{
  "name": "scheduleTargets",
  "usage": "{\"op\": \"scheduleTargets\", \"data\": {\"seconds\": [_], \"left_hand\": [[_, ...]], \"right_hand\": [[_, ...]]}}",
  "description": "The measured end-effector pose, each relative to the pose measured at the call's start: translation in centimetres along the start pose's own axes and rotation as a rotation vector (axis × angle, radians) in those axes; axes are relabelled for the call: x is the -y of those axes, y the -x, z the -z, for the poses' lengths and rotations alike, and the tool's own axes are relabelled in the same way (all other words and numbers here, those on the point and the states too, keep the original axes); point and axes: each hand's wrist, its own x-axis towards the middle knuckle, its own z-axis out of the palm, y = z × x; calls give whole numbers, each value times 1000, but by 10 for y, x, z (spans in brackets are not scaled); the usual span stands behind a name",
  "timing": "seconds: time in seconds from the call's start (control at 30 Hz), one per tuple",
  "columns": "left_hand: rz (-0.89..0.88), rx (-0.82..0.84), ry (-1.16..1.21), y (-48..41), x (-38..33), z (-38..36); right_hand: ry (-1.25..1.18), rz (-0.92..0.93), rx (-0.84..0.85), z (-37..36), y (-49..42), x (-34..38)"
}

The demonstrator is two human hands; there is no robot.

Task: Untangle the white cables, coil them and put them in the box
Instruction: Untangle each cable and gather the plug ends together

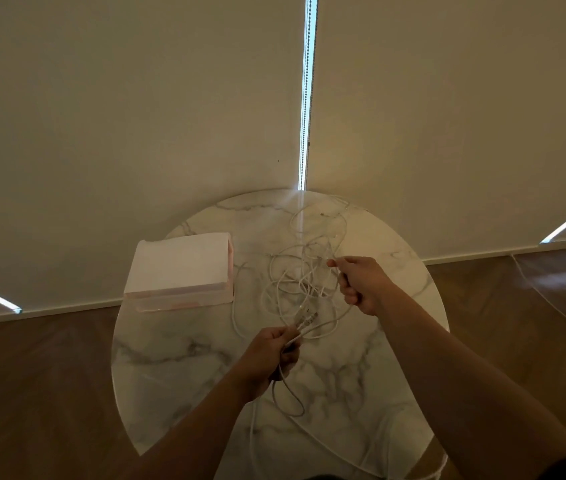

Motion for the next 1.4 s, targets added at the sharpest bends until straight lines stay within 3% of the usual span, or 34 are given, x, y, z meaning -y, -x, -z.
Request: {"op": "scheduleTargets", "data": {"seconds": [0.13, 0.2, 0.3, 0.47, 0.63, 0.8, 0.93, 1.1, 1.27, 1.4], "left_hand": [[-26, -31, 33, 0, 3, 3], [-38, -47, 32, -1, 5, 5], [-49, -39, 20, -2, 6, 6], [-54, -28, 46, -2, 5, 6], [-77, -31, 72, -2, 5, 11], [-72, -32, 60, 0, 4, 7], [-81, -20, 55, 1, 4, 8], [-80, -24, 79, 2, 6, 12], [-75, 1, 66, 5, 6, 9], [-70, -14, 56, 6, 6, 6]], "right_hand": [[-233, 236, 208, 6, 4, 12], [-273, 206, 198, 10, 1, 13], [-59, 133, 135, 10, 3, 8], [-317, 389, 205, 10, 11, 23], [-123, 234, 53, 14, 12, 7], [-388, 434, 238, 24, 17, 15], [-281, 386, 259, 28, 16, 4], [-575, 415, 399, 36, 23, 3], [-146, 329, 188, 36, 22, 4], [-131, 538, 278, 30, 48, 34]]}}
